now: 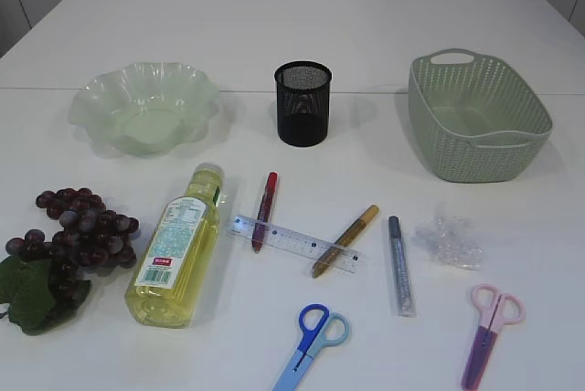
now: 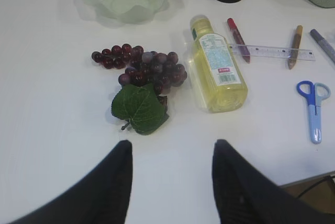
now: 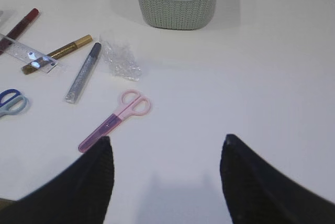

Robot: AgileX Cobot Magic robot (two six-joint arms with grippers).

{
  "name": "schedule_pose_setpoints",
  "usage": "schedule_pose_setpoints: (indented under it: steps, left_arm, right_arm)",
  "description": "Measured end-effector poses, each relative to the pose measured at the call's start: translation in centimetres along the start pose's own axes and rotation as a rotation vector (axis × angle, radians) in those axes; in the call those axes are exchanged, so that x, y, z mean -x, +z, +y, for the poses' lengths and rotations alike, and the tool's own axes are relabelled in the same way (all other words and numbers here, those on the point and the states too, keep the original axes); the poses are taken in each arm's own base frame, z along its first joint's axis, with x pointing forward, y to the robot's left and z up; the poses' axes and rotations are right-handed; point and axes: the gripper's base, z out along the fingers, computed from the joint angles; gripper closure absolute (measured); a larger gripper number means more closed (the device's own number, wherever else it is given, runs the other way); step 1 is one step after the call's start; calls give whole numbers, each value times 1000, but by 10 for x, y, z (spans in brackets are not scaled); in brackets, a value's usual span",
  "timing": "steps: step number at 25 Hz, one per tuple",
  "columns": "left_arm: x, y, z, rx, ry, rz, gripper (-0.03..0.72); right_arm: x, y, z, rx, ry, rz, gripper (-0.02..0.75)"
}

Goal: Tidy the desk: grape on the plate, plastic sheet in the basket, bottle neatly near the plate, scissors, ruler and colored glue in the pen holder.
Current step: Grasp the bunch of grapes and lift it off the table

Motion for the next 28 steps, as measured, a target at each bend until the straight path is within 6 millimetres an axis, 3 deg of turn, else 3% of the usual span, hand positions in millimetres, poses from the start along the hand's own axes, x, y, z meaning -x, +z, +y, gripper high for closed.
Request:
schedule_pose_setpoints:
  steps: [28]
  left_arm:
    - [2,1,-3,-38,-21,1,337]
  right_arm:
    - [0,0,0,0,0,0,238]
